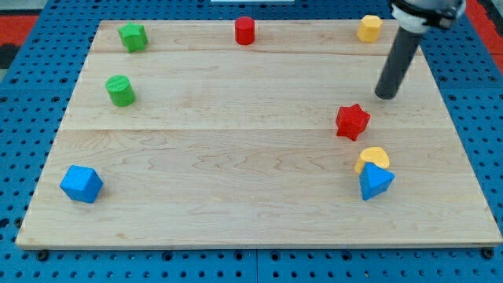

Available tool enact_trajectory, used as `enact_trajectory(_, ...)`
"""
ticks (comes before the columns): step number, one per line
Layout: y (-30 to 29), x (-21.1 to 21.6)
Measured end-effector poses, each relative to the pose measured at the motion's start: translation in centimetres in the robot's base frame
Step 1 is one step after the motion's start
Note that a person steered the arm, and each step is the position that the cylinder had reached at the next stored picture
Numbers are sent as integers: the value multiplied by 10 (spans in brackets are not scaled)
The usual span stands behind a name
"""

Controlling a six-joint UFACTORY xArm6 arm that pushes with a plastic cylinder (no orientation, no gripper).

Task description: Push the yellow hexagon left to the yellow heart and blue triangle

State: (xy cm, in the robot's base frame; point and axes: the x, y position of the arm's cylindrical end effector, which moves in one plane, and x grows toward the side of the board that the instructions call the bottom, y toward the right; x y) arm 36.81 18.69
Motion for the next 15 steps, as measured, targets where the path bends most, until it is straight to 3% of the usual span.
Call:
enact_trajectory(1,-64,27)
enact_trajectory(2,-53,88)
enact_trajectory(3,-28,112)
enact_trajectory(4,-24,72)
enact_trajectory(5,69,13)
enact_trajectory(6,113,-78)
enact_trajectory(8,86,-173)
enact_trajectory(9,9,-156)
enact_trajectory(10,-22,-97)
enact_trajectory(12,-40,-123)
enact_trajectory(13,-135,-107)
enact_trajectory(15,-153,-47)
